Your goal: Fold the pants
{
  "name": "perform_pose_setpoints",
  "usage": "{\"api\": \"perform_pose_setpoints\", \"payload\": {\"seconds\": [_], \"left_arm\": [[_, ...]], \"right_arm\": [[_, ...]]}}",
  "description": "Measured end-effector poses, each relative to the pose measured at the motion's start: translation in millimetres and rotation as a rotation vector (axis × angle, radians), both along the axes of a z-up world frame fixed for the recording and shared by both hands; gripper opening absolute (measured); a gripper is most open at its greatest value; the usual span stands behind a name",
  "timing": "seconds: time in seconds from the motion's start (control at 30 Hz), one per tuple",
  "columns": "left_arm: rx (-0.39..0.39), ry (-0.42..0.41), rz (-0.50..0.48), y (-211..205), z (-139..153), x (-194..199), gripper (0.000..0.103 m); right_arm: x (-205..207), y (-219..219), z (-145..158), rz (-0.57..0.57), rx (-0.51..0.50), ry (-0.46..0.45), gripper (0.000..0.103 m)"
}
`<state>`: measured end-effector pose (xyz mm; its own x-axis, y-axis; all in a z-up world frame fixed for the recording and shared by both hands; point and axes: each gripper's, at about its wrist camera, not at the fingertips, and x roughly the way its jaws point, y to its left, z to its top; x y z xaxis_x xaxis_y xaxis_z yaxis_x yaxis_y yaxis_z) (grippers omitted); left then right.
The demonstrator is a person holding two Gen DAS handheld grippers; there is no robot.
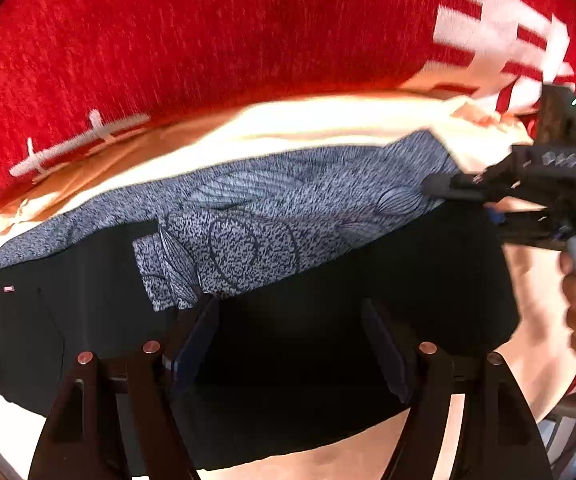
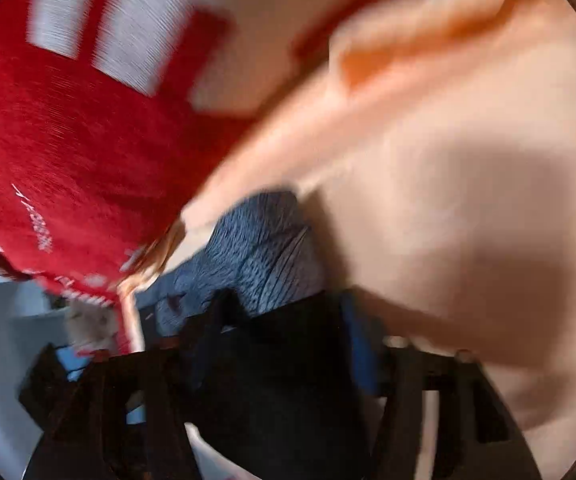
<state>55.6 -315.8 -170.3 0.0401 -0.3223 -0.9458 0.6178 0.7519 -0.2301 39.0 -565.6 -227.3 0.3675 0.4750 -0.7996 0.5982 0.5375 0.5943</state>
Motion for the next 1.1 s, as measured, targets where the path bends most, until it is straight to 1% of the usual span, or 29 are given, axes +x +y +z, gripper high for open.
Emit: {"api": "perform_pose_setpoints", "payload": {"seconds": [0.03,0.07,0.13,0.2,0.23,0.27,0.3,0.37,0.4,0.43,0.5,0.6,0.63,0.7,0.73,0.8,0.83,0.87,0.93,0.97,1.1], "left_arm": [[-0.002,-0.002,-0.006,-1,0,0,0.075],[-0.004,-0.001,-0.015,-3,1,-1,0.075],[-0.004,0.004,-0.032,-6,-1,-1,0.075],[0.001,-0.003,-0.051,-9,-4,-3,0.075],[0.008,-0.013,-0.057,-11,-5,-5,0.075],[0.017,-0.024,-0.061,-12,-5,-7,0.075],[0.024,-0.028,-0.062,-12,-5,-8,0.075],[0.027,-0.014,-0.044,-8,-3,-8,0.075],[0.030,-0.008,-0.030,-5,-1,-7,0.075],[0.034,-0.003,-0.018,-2,0,-7,0.075],[0.047,0.004,0.010,7,3,-7,0.075],[0.056,0.017,0.045,20,6,-6,0.075],[0.061,0.020,0.053,22,8,-9,0.075],[0.068,0.017,0.059,26,10,-12,0.075],[0.070,0.017,0.061,29,11,-13,0.075],[0.072,0.018,0.065,29,13,-15,0.075],[0.074,0.023,0.066,29,14,-17,0.075],[0.079,0.028,0.070,32,15,-17,0.076],[0.084,0.031,0.089,39,16,-18,0.099],[0.081,0.027,0.100,41,18,-19,0.101],[0.079,0.027,0.126,44,22,-25,0.101]], "right_arm": [[-1,-1,1,-0.004,0.008,-0.002,0.038],[-6,-1,6,-0.013,0.016,-0.015,0.036],[-15,5,21,-0.010,-0.002,-0.045,0.032],[-19,11,27,-0.004,-0.081,-0.020,0.032],[-22,13,28,0.002,-0.142,0.011,0.032],[-18,15,24,0.011,-0.184,0.036,0.032],[-13,16,20,0.018,-0.206,0.044,0.033],[-9,18,18,0.018,-0.246,0.047,0.036],[-6,23,22,0.023,-0.270,0.054,0.038],[-7,27,27,0.034,-0.304,0.065,0.048],[-13,39,36,0.069,-0.364,0.092,0.059],[-36,46,52,0.121,-0.425,0.117,0.064],[-44,48,55,0.134,-0.442,0.124,0.069],[-59,58,62,0.163,-0.472,0.140,0.072],[-67,62,65,0.169,-0.475,0.144,0.072],[-71,78,71,0.167,-0.465,0.153,0.072],[-79,68,74,0.163,-0.459,0.159,0.072],[-84,73,76,0.161,-0.447,0.163,0.072],[-90,85,77,0.164,-0.438,0.166,0.072],[-92,95,76,0.170,-0.434,0.163,0.072],[-89,115,77,0.207,-0.420,0.156,0.072]]}}
